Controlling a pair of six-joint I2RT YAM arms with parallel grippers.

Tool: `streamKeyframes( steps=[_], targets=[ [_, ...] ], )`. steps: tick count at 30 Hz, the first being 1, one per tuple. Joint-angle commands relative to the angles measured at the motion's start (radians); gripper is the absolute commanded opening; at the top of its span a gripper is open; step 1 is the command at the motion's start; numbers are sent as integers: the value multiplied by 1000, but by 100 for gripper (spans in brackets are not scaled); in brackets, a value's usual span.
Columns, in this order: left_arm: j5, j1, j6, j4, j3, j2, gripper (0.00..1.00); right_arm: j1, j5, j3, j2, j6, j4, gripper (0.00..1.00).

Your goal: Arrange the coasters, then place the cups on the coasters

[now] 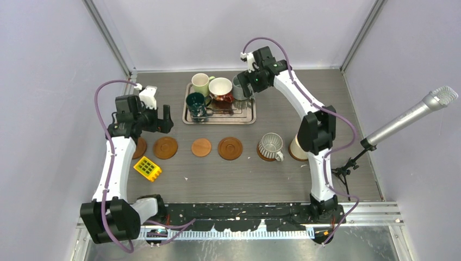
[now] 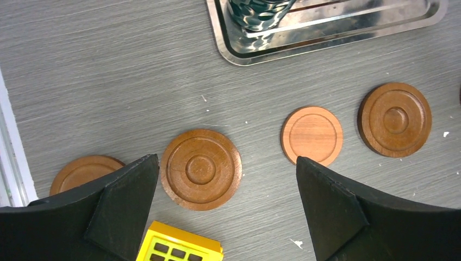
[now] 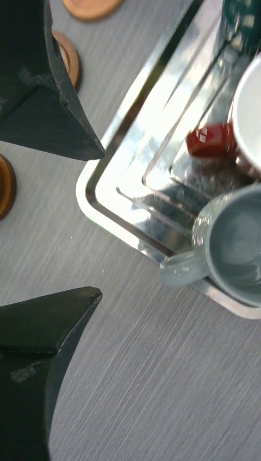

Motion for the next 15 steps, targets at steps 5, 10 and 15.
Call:
streamKeyframes(
  steps=[5, 10, 15],
  targets=[
    [99, -1, -40, -11, 50, -23, 100, -48, 32, 148, 149, -96, -66, 90],
    [103, -2, -43, -18, 53, -13, 100, -69, 25, 188, 216, -128, -25, 90],
    [116, -1, -50, -19, 51, -6, 100, -69, 1, 237, 264, -149, 6, 90]
  ],
)
